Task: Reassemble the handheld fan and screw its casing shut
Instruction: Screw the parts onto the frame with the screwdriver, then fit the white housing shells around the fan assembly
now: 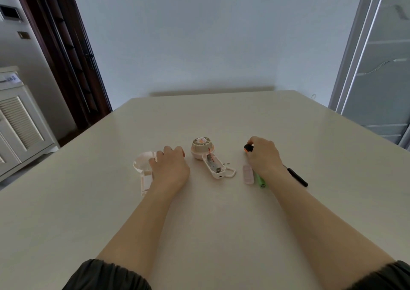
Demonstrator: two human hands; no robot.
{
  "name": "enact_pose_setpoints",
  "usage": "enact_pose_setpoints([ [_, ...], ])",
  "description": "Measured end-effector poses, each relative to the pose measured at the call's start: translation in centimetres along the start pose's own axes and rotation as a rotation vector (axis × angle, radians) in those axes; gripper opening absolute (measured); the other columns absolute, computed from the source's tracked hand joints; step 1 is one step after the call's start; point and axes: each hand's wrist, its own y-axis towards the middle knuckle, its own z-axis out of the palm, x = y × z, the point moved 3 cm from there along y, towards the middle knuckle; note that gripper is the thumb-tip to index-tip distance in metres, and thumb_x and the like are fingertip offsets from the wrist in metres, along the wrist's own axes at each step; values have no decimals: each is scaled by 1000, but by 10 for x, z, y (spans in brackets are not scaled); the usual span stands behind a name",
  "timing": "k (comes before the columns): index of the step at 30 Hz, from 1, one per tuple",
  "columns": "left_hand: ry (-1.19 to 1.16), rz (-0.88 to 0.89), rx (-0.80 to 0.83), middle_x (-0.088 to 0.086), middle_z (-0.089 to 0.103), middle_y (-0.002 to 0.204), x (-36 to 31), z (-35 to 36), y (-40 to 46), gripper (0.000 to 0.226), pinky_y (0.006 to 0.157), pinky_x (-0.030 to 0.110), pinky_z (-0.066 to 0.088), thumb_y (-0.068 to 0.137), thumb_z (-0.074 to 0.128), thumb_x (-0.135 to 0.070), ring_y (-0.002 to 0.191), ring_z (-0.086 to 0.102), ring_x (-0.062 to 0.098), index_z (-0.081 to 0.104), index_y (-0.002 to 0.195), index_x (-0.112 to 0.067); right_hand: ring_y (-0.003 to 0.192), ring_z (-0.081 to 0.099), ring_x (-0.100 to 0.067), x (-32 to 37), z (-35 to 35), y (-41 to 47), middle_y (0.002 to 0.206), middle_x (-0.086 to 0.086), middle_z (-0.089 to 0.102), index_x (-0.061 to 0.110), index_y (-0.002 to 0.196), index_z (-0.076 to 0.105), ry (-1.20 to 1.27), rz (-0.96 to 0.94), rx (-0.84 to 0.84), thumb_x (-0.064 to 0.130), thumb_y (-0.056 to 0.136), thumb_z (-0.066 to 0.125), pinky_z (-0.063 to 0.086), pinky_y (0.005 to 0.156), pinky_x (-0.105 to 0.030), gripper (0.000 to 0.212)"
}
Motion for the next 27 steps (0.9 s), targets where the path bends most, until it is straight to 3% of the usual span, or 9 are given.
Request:
enact_pose_setpoints([
  [5, 55, -52, 44, 9, 41, 127, 0, -2, -3, 35, 100, 51, 28, 92, 39, -9, 121, 35, 30, 48, 124, -21, 106, 51, -32, 1, 3, 2, 113, -15, 59, 6, 114, 57, -45, -1, -3, 0, 90, 43, 43, 81, -36, 29],
  [14, -9, -33, -78, 12, 47, 121, 7, -10, -1, 32, 90, 38, 44, 89, 40, 3, 111, 49, 28, 56, 114, -9, 107, 50, -30, 0, 4, 1, 112, -12, 58, 12, 117, 55, -111, 25, -26, 6, 92, 45, 32, 77, -32, 27],
  [17, -124, -28, -130, 14, 50, 116, 6, -14, 0, 35, 78, 36, 43, 85, 37, 10, 102, 53, 29, 59, 107, -6, 106, 49, -30, 0, 4, 0, 111, -11, 57, 13, 116, 54, -115, 25, -23, 7, 91, 46, 30, 77, -33, 27],
  [20, -165, -38, -188, 9, 52, 112, 4, -17, 1, 39, 60, 27, 29, 82, 38, 12, 92, 51, 23, 61, 104, -11, 108, 49, -29, 1, 1, -1, 112, -10, 57, 14, 120, 52, -122, 17, -33, 10, 92, 46, 29, 79, -34, 29],
  [24, -309, 13, -330, 7, 53, 106, 2, -25, 0, 46, 78, 41, 47, 73, 40, 19, 91, 53, 24, 63, 97, -13, 114, 47, -29, 9, -4, -3, 117, -10, 55, 16, 126, 50, -95, -18, -51, 16, 93, 47, 33, 89, -38, 33],
  [27, -515, 85, -476, 0, 50, 105, -3, -31, -3, 47, 77, 32, 47, 71, 42, 23, 94, 52, 17, 65, 92, -12, 114, 45, -28, 19, -8, -6, 118, -10, 55, 16, 125, 51, -75, -64, -88, 16, 92, 48, 32, 90, -38, 34],
])
